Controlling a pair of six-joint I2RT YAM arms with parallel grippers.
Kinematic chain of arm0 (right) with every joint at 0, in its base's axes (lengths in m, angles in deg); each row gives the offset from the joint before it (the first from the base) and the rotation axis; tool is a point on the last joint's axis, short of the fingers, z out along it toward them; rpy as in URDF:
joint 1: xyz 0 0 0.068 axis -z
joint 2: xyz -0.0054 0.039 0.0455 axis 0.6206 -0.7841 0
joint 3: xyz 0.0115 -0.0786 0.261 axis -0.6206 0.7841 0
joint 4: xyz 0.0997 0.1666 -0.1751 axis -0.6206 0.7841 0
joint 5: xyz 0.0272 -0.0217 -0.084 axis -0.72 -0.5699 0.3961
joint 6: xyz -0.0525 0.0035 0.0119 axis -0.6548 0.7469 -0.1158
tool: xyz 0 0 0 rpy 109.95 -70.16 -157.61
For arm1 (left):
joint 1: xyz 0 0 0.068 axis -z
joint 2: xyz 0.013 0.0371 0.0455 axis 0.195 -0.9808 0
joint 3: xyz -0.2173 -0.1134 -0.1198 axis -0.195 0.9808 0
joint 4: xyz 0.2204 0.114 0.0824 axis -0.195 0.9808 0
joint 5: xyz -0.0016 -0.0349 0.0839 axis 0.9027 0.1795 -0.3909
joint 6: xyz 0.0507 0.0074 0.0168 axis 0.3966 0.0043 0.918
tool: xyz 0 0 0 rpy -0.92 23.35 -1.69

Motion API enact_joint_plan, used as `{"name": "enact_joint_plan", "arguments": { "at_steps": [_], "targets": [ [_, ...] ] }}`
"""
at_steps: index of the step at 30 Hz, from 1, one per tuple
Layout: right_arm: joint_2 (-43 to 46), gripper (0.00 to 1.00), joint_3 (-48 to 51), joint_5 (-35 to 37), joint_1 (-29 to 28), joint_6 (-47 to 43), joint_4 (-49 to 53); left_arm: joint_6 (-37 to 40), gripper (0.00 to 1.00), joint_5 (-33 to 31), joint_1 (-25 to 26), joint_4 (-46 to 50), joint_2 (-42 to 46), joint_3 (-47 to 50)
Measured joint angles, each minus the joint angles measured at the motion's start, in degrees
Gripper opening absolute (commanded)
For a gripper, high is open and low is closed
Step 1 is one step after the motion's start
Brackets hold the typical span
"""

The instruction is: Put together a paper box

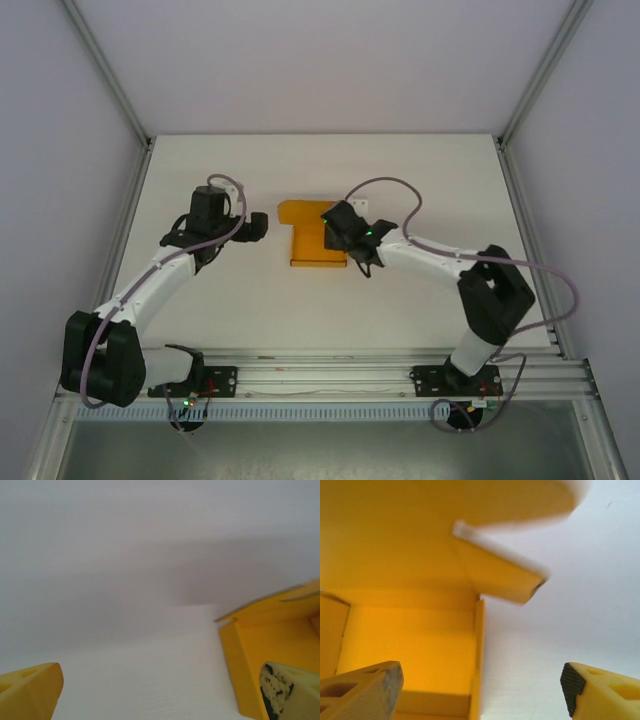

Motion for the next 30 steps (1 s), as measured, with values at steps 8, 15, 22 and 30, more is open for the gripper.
{"name": "enact_joint_plan", "arguments": {
  "at_steps": [8,15,22,30],
  "targets": [
    [0.7,0.85,-3.0,-19.9,12.6,-31.8,-3.5,15.2,0.99,12.9,0.1,3.4,-10.0,-8.8],
    [-9.8,0.5,-18.7,-29.8,16.1,-45.6,5.1,24.9,0.56,14.7,0.9,12.1,-22.5,-24.2],
    [-11.7,0.17,-20.4,-32.0,16.0,-48.2,10.0,29.1,0.21,11.3,4.6,17.9,-27.6,-28.6],
    [-11.4,0.0,-19.1,-31.0,16.0,-46.5,8.7,26.4,0.0,3.0,8.2,17.9,-28.9,-29.9]
  ]
}}
